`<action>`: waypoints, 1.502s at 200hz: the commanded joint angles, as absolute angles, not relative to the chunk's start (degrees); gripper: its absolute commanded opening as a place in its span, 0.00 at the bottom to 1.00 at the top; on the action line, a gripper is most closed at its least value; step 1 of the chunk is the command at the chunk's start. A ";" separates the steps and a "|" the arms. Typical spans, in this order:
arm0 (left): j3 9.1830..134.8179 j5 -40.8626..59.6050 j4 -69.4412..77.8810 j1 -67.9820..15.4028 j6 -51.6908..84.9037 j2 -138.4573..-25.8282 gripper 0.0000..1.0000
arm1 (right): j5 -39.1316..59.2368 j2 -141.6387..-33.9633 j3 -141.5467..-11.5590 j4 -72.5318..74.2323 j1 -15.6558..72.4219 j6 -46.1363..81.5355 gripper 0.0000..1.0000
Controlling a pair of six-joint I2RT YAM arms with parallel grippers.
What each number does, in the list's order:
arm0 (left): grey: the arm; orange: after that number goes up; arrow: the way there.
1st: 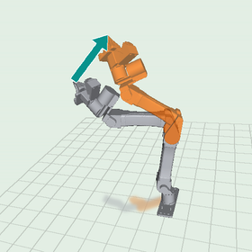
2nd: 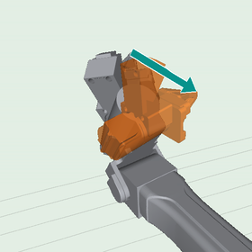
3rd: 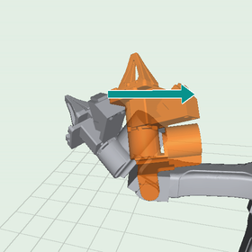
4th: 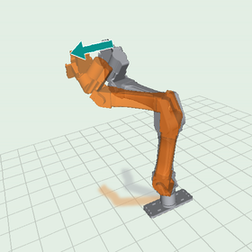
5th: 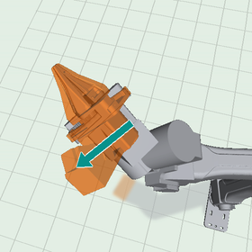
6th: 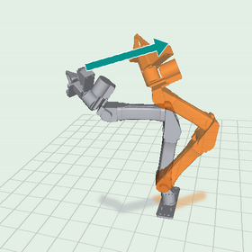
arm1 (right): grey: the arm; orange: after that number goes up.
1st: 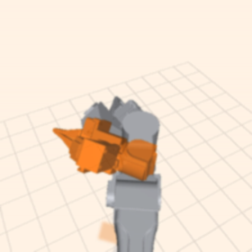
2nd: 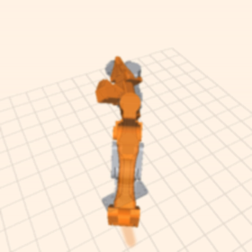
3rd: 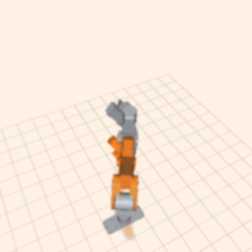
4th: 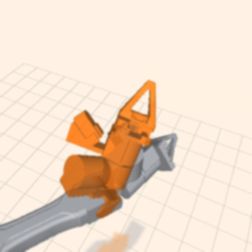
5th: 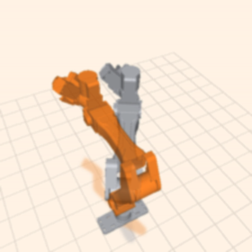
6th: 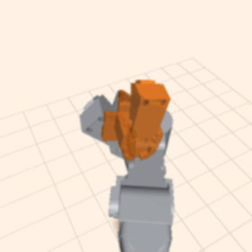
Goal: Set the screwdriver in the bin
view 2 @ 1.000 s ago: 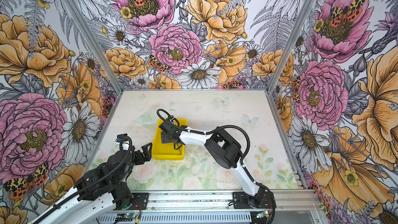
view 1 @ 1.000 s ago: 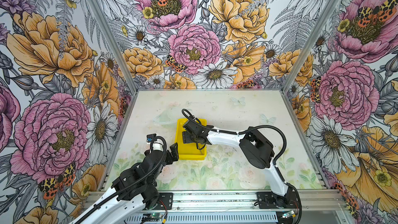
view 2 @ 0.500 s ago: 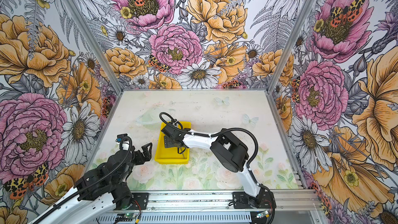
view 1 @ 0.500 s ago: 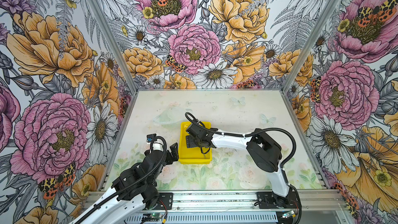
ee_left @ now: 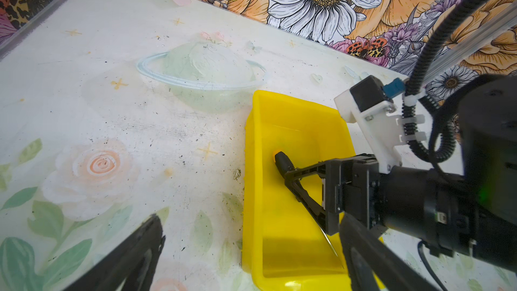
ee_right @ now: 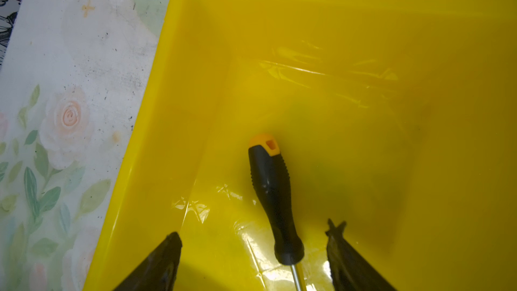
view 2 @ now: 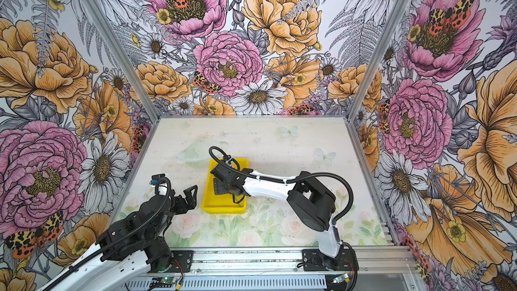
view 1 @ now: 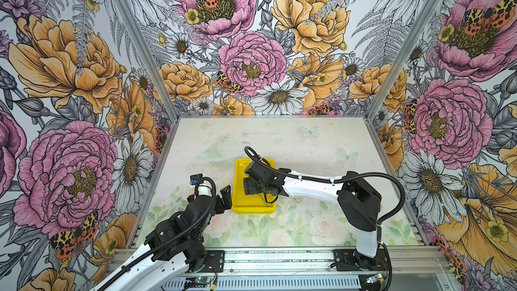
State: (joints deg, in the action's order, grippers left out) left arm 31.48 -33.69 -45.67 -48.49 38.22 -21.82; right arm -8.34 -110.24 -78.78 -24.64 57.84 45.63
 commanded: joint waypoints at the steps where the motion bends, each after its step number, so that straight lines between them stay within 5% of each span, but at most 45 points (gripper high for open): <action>1: 30.85 -35.59 -45.87 -47.97 38.36 -21.49 0.99 | -11.48 -105.89 -77.68 -24.88 58.27 45.33 0.83; 53: 30.68 -38.33 -45.87 -47.73 39.02 -20.48 0.99 | -20.60 -94.44 -71.89 -24.79 58.53 40.92 0.87; 61: 30.76 -38.79 -45.87 -47.49 38.98 -20.33 0.99 | -22.53 -92.03 -70.34 -24.79 58.47 40.36 0.99; 109: 30.02 -37.49 -42.05 -44.70 35.14 -21.43 0.99 | -29.95 -75.10 -57.17 -24.79 53.55 38.28 0.99; 180: 27.18 -25.81 -26.82 -25.60 23.23 -27.36 0.99 | -50.20 -42.91 -33.15 -23.51 35.12 33.10 0.99; 255: 22.63 -15.74 -5.16 -7.39 8.40 -40.22 0.99 | -34.13 -24.88 -14.78 -5.57 20.99 7.25 0.99; 300: 16.74 -14.24 11.73 -2.23 7.01 -49.03 0.99 | -26.18 -31.55 -7.84 10.68 13.50 4.35 1.00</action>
